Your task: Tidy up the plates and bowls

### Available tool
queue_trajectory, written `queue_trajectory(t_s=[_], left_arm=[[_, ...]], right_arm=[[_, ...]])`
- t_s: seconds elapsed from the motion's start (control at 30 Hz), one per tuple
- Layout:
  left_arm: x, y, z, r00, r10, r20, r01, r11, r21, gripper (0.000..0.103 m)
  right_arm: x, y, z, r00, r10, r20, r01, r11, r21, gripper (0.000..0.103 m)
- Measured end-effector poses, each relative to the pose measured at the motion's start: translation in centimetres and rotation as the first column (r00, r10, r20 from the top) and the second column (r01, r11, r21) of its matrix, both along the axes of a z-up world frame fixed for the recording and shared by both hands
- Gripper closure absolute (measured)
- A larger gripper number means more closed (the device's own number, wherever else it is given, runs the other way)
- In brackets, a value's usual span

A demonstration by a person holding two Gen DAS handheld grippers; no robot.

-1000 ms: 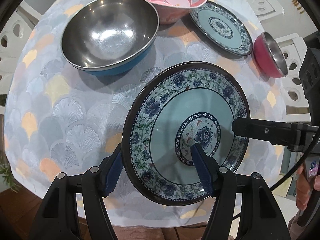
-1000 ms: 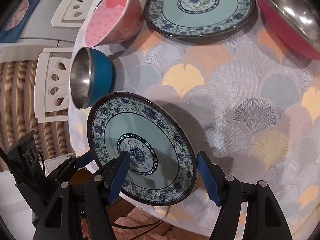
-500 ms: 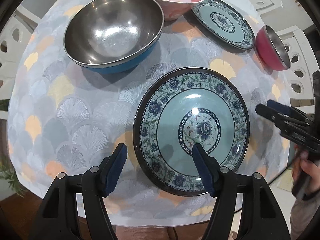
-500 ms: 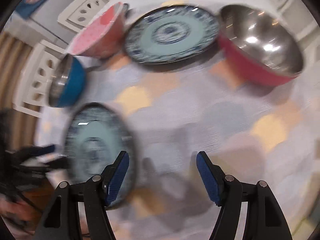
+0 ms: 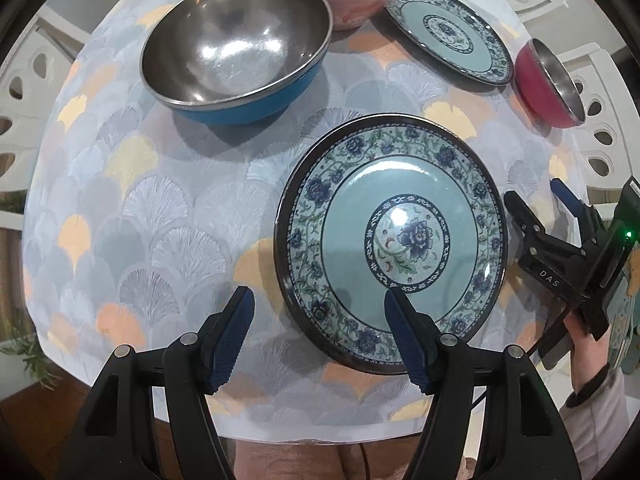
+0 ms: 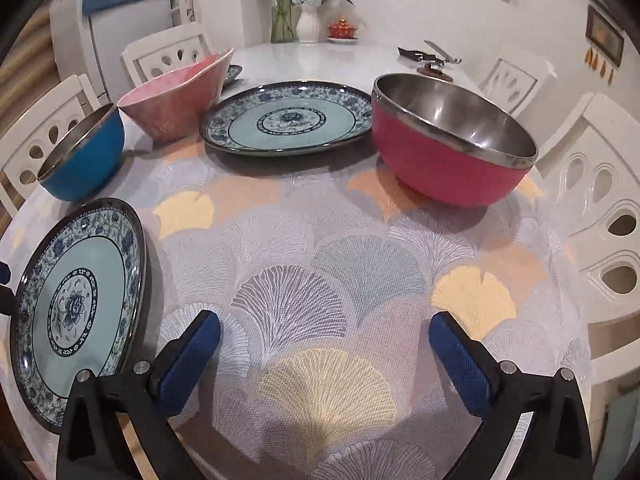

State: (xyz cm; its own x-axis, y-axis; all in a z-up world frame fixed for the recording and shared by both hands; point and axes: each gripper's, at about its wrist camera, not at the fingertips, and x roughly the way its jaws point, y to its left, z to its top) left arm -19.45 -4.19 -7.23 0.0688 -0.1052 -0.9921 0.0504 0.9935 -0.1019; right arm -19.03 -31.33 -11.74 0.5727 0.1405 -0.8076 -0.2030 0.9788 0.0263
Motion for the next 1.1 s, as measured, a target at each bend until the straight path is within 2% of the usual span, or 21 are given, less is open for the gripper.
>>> queue_trajectory(t_s=[0.33,0.63,0.83,1.1], left_arm=[[-1.8,1.1,-1.5,0.998,0.059,-0.023,-0.059,0.998,0.003,0.037],[-4.5,0.6,-2.0,0.997,0.071,-0.025,-0.071,0.997,0.011,0.037],[-4.9,-0.1,-1.3,0.996,0.082,-0.025,-0.081,0.997,0.005,0.037],[-4.5,0.1,0.0,0.999,0.048,-0.011,-0.048,0.999,0.009,0.037]], right_arm=[[-0.1,-0.4,0.3,1.0,0.0,-0.001,0.0,1.0,0.007,0.0],[0.2,-0.2,0.3,1.0,-0.001,-0.004,0.001,1.0,0.012,0.0],[-0.1,-0.5,0.1,1.0,-0.001,-0.005,0.001,1.0,0.014,0.0],[-0.1,-0.4,0.2,1.0,0.0,-0.005,0.0,1.0,0.013,0.0]])
